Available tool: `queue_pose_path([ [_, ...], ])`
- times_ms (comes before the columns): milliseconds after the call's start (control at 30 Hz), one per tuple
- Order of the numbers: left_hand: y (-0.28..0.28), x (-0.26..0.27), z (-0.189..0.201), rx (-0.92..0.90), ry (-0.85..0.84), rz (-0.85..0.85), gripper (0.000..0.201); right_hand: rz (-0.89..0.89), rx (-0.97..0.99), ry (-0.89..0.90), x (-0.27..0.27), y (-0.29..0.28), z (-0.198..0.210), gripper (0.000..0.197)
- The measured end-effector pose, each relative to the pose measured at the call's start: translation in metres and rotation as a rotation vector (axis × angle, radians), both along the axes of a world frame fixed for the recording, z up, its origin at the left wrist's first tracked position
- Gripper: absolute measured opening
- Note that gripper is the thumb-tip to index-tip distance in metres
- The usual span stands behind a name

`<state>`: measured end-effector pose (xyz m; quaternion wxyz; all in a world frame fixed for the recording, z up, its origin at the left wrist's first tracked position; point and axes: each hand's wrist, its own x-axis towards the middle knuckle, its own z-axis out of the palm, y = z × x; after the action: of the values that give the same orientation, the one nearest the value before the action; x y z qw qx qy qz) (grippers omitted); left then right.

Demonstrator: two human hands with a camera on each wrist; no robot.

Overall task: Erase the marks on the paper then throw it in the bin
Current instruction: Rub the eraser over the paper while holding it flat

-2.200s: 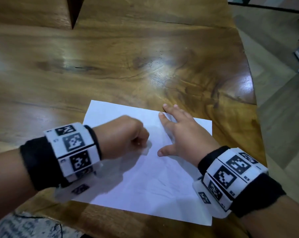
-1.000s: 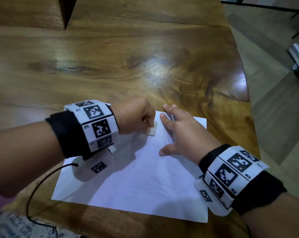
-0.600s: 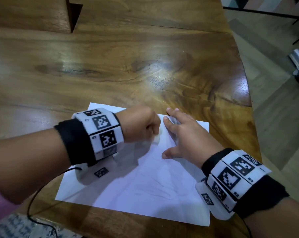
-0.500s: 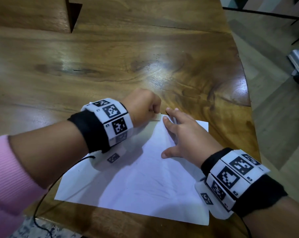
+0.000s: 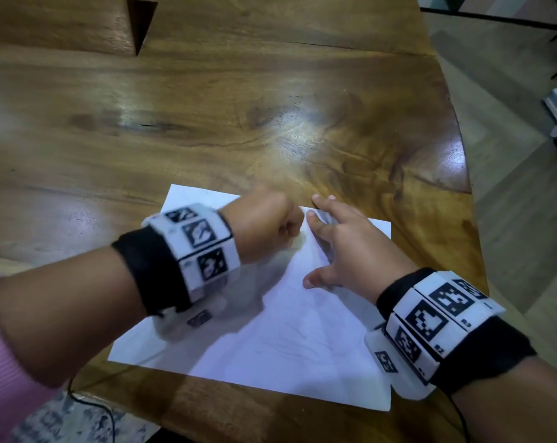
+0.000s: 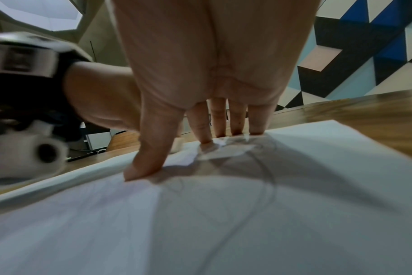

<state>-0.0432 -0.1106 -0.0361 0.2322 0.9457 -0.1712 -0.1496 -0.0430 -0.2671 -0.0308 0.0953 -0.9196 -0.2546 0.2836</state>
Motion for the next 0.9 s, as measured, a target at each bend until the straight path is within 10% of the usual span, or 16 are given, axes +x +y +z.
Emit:
queue_pose_path([
  [133, 0.016, -0.045, -0.002, -0.039, 0.152, -0.191, 0.017, 0.01, -0.022, 0.001, -0.001, 0.001, 0.001, 0.105],
  [333, 0.016, -0.001, 0.001, -0.009, -0.001, 0.089, 0.01, 0.011, -0.054, -0.011, -0.004, 0.004, 0.004, 0.107],
  [567, 0.026, -0.049, -0.005, -0.054, 0.134, -0.098, 0.01, 0.009, -0.045, -0.003, -0.005, 0.003, 0.004, 0.107],
  [733, 0.027, -0.018, -0.005, -0.011, -0.036, 0.112, 0.006, 0.001, -0.039, -0.011, -0.004, 0.003, 0.002, 0.105],
  [900, 0.032, -0.067, -0.007, -0.104, 0.068, -0.113, 0.021, 0.003, -0.029, 0.006, -0.002, 0.001, 0.002, 0.101],
])
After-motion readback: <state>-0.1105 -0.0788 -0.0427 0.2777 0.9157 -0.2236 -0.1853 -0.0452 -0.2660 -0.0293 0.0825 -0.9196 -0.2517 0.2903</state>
